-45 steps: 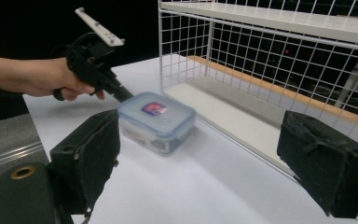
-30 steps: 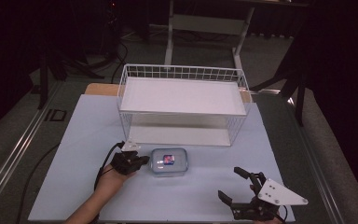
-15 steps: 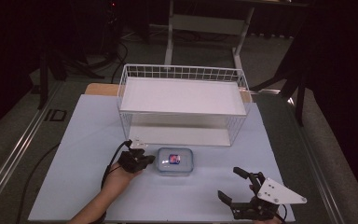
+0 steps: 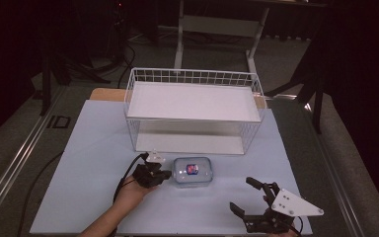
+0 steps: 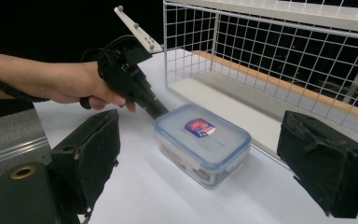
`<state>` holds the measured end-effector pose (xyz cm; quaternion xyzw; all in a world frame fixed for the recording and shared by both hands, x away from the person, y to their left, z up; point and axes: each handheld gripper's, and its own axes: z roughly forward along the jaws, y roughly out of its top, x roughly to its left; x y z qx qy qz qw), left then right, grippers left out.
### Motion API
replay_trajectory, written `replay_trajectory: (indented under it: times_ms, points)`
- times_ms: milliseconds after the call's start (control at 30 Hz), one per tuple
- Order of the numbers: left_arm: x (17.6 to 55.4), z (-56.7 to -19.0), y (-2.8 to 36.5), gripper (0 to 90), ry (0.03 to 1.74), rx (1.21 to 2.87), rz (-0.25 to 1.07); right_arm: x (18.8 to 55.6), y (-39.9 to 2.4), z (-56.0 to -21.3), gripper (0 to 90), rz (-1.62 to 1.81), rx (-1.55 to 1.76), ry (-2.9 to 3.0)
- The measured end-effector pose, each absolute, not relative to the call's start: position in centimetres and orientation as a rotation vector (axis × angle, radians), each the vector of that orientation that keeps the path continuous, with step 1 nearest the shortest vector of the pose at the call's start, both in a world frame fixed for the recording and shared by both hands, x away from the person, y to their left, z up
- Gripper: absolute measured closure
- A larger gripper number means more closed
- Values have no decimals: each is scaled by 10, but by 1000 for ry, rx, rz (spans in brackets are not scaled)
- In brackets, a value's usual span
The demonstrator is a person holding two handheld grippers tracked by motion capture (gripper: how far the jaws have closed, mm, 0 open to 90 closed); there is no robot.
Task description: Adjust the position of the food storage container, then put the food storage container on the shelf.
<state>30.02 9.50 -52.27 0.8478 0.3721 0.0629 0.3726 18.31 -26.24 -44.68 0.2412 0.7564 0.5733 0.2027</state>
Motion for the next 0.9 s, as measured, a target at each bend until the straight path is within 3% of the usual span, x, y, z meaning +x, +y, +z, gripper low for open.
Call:
replay_trajectory:
  times_ms: [300, 500, 533, 600, 700, 733, 833, 900]
  points:
    - [295, -514, 109, 879, 936, 2119, 172, 183, -262, -447, 132, 1599, 676, 2110]
    - [279, -502, 121, 529, 873, 2057, 153, 181, -257, -447, 170, 1480, 704, 2112]
    - [276, -500, 123, 529, 862, 2033, 136, 181, -257, -447, 170, 1480, 704, 2112]
    - [271, -495, 126, 420, 847, 2012, 145, 180, -256, -446, 170, 1453, 719, 2078]
    - [264, -489, 129, 154, 796, 1986, 122, 182, -257, -443, 170, 1483, 734, 2089]
    - [261, -486, 129, 154, 787, 1979, 126, 182, -257, -443, 170, 1483, 734, 2089]
    - [254, -477, 127, 34, 747, 1972, 118, 183, -255, -440, 179, 1511, 708, 2109]
    - [251, -468, 125, 21, 749, 1964, 139, 184, -253, -438, 179, 1543, 750, 2147]
